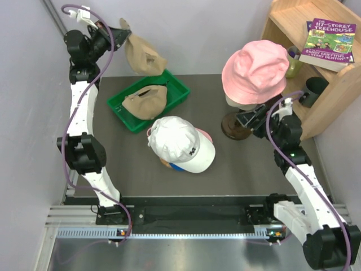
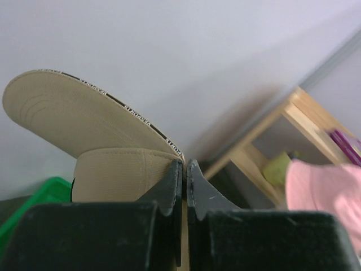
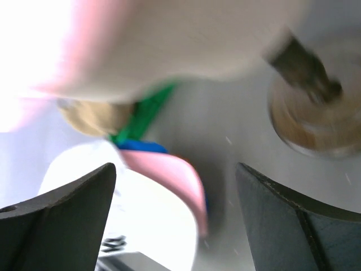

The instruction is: Stack the hats

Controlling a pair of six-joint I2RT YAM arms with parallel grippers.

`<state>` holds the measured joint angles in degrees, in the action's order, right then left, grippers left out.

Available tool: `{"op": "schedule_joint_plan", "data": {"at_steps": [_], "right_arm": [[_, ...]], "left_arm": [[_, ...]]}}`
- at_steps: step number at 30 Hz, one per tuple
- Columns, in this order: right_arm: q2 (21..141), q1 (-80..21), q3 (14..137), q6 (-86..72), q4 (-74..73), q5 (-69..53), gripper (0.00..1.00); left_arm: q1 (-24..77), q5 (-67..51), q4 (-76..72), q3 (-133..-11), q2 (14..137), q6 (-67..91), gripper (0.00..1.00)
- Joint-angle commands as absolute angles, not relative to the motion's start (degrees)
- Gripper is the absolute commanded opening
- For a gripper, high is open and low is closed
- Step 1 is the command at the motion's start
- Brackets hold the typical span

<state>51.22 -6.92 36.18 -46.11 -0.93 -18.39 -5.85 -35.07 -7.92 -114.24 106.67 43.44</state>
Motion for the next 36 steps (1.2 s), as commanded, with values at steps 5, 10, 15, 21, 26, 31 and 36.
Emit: {"op": "schedule_joint_plan", "data": {"at_steps": [5, 10, 15, 21, 26, 31, 36], "right_arm": [[41.8, -8.6, 47.7, -53.0, 2.9, -15.9, 0.86], [42.2, -14.6, 52.4, -62.2, 6.9, -14.5, 0.86], [45.3, -28.5, 56.4, -68.8, 11.0, -9.2, 0.87], [48.3, -36.7, 56.3, -79.1, 19.1, -8.3, 0.88], [48.5, -38.3, 54.8, -89.3, 14.8, -10.2, 0.90], [45.2, -38.3, 51.5, -93.7, 6.6, -11.9, 0.90], [39.2, -38.2, 52.6, -88.5, -13.6, -5.1, 0.90]], "left_arm": [[-0.3, -54.7, 2.8, -115.2, 92.2, 34.9, 0.00], [6.0, -55.1, 14.4, -111.6, 84.6, 26.2, 0.00], [15.4, -48.9, 32.0, -111.1, 80.6, 15.6, 0.00], [27.5, -37.3, 44.1, -107.1, 75.1, 8.6, 0.00], [37.3, -30.6, 48.3, -104.9, 72.7, 7.0, 0.00], [48.6, -23.1, 54.7, -107.5, 74.8, 2.2, 0.00], [56.2, -11.7, 60.6, -110.9, 77.3, -4.6, 0.00]]}}
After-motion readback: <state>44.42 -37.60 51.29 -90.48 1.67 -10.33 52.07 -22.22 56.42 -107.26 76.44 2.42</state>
